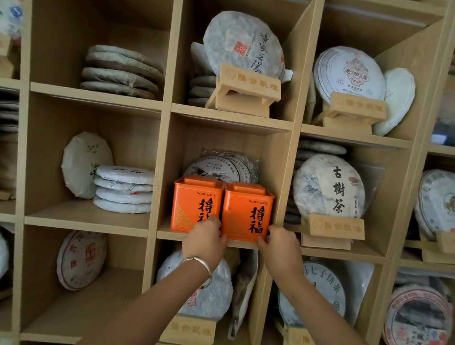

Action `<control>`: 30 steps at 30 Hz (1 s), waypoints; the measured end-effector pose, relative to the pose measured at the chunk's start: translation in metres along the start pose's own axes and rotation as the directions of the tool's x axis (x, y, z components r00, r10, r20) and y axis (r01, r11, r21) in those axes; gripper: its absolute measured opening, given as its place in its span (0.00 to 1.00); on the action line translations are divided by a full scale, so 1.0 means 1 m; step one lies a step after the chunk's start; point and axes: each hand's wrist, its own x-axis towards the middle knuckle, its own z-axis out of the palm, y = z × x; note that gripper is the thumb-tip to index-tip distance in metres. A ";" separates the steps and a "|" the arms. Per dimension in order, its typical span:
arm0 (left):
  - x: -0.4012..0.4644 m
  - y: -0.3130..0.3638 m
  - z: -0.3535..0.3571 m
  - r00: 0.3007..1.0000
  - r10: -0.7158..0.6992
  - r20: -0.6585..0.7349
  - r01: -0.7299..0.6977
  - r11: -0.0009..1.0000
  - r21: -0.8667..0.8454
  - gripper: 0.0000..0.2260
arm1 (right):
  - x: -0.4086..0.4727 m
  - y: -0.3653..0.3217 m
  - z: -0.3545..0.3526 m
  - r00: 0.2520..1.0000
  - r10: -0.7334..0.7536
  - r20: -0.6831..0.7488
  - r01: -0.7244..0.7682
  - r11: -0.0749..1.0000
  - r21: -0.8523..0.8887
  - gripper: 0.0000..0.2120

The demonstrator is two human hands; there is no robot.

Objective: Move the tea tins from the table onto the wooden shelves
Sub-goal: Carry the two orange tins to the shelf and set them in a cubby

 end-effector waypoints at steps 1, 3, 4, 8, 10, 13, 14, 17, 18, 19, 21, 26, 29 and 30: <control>0.000 0.000 0.001 1.000 0.001 -0.004 -0.001 1.000 -0.004 0.05 | 0.000 0.000 0.000 1.000 0.000 -0.004 0.000 1.000 0.009 0.07; 0.000 -0.001 0.001 1.000 -0.001 -0.012 0.001 1.000 -0.018 0.04 | 0.000 0.000 0.000 1.000 -0.004 -0.010 0.004 1.000 0.023 0.06; 0.000 -0.002 0.002 1.000 -0.002 -0.014 0.002 1.000 -0.028 0.05 | 0.000 0.000 0.000 1.000 -0.007 -0.012 0.007 1.000 0.023 0.06; -0.001 -0.004 0.004 1.000 -0.004 -0.016 0.003 0.998 -0.059 0.06 | -0.005 0.002 0.003 0.999 -0.026 -0.041 0.027 0.999 0.021 0.05; -0.002 -0.004 0.005 1.000 -0.009 -0.023 0.008 0.997 -0.072 0.06 | -0.008 0.002 0.005 0.997 -0.046 -0.065 0.047 0.999 0.006 0.05; -0.002 -0.004 0.005 1.000 -0.018 -0.024 0.015 0.996 -0.087 0.06 | -0.010 0.002 0.008 0.993 -0.083 -0.081 0.079 0.996 -0.050 0.05; -0.002 -0.004 0.005 1.000 -0.019 -0.020 0.017 0.996 -0.090 0.06 | -0.010 0.002 0.009 0.992 -0.086 -0.088 0.080 0.995 -0.067 0.05; -0.003 -0.005 0.004 1.000 -0.020 -0.005 0.020 0.995 -0.093 0.07 | -0.010 0.002 0.009 0.991 -0.097 -0.096 0.084 0.989 -0.125 0.06; -0.003 -0.005 0.004 1.000 -0.023 0.000 0.023 0.995 -0.095 0.07 | -0.010 0.002 0.009 0.991 -0.098 -0.094 0.085 0.987 -0.135 0.06; -0.004 -0.005 0.004 1.000 -0.025 0.005 0.025 0.995 -0.097 0.08 | -0.010 0.003 0.009 0.991 -0.094 -0.092 0.082 0.988 -0.132 0.06; -0.004 -0.005 0.004 1.000 -0.024 0.015 0.025 0.995 -0.101 0.09 | -0.010 0.004 0.008 0.992 -0.084 -0.090 0.075 0.992 -0.103 0.06; -0.005 -0.003 0.003 0.999 -0.027 0.028 0.030 0.994 -0.107 0.10 | -0.011 0.004 0.006 0.994 -0.063 -0.084 0.059 0.997 -0.049 0.05; -0.006 -0.006 -0.005 1.000 0.016 0.012 -0.014 0.993 -0.120 0.13 | -0.014 0.002 0.002 0.993 -0.064 -0.099 0.063 0.998 -0.016 0.06; -0.005 -0.008 -0.010 0.999 0.038 -0.018 -0.040 0.991 -0.128 0.14 | -0.016 0.001 0.002 0.990 -0.081 -0.119 0.080 0.997 -0.006 0.07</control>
